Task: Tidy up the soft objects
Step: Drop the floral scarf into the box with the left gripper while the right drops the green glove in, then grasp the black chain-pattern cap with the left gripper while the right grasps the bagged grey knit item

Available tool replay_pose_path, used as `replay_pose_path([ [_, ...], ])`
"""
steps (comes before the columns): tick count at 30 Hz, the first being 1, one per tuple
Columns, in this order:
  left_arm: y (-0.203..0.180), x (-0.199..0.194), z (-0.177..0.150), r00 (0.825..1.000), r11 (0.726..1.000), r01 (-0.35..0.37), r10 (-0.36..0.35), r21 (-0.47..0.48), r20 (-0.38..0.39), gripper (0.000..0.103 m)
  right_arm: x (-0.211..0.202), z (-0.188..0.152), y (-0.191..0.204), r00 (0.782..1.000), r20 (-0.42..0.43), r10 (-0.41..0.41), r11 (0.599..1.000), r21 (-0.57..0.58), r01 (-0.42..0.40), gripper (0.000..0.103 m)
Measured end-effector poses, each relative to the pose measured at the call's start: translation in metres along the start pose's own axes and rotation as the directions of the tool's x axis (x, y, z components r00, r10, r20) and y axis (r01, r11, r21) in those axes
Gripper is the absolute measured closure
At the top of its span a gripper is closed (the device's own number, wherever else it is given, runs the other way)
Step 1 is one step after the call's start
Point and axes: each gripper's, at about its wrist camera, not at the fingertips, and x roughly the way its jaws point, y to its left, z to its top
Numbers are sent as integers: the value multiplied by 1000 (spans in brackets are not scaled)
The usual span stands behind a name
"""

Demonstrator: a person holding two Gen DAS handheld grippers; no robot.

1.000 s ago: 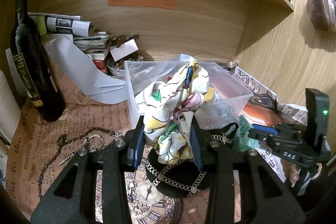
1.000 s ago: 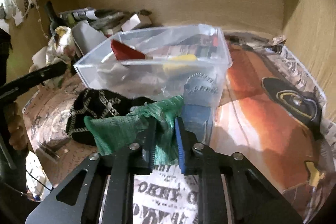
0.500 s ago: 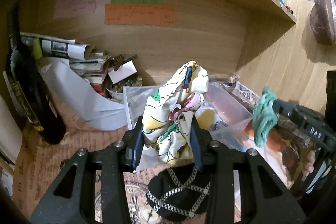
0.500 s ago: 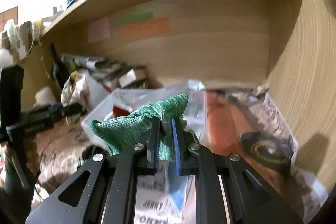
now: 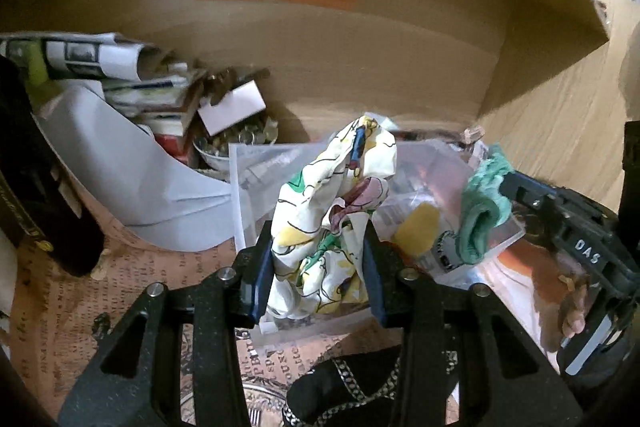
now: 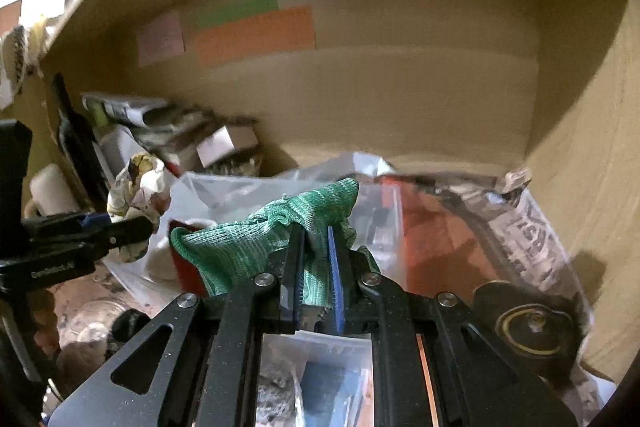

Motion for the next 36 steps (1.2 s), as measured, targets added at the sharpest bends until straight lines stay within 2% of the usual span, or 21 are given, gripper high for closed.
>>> replay_pose_path([
  [5, -2, 18, -1, 999, 1000, -5, 5, 15, -36, 64, 21, -6, 2, 998, -65, -10, 1000, -25, 8, 93],
  [8, -2, 27, -2, 998, 1000, -3, 4, 12, -64, 59, 29, -9, 6, 995, -94, -15, 999, -48, 10, 93],
  [16, -6, 19, -3, 999, 1000, -6, 7, 25, -48, 47, 24, -9, 9, 994, -109, -1, 998, -61, -6, 90],
  [24, -9, -10, -4, 1000, 999, -5, 5, 34, 10, 32, -6, -5, 9, 999, -50, 8, 998, -57, -11, 58],
  [27, -11, -24, -7, 1000, 999, -6, 5, 44, 30, 27, -23, -4, 10, 1000, -12, 9, 998, -62, -10, 50],
  [29, -12, -33, -11, 999, 999, -5, 3, 47, 38, 19, -31, -4, 12, 1000, 2, 7, 998, -69, -7, 45],
  [36, -18, -52, -29, 999, 997, -1, -2, 76, 46, 8, -50, -18, 16, 1000, 11, -4, 996, -84, 5, 35],
])
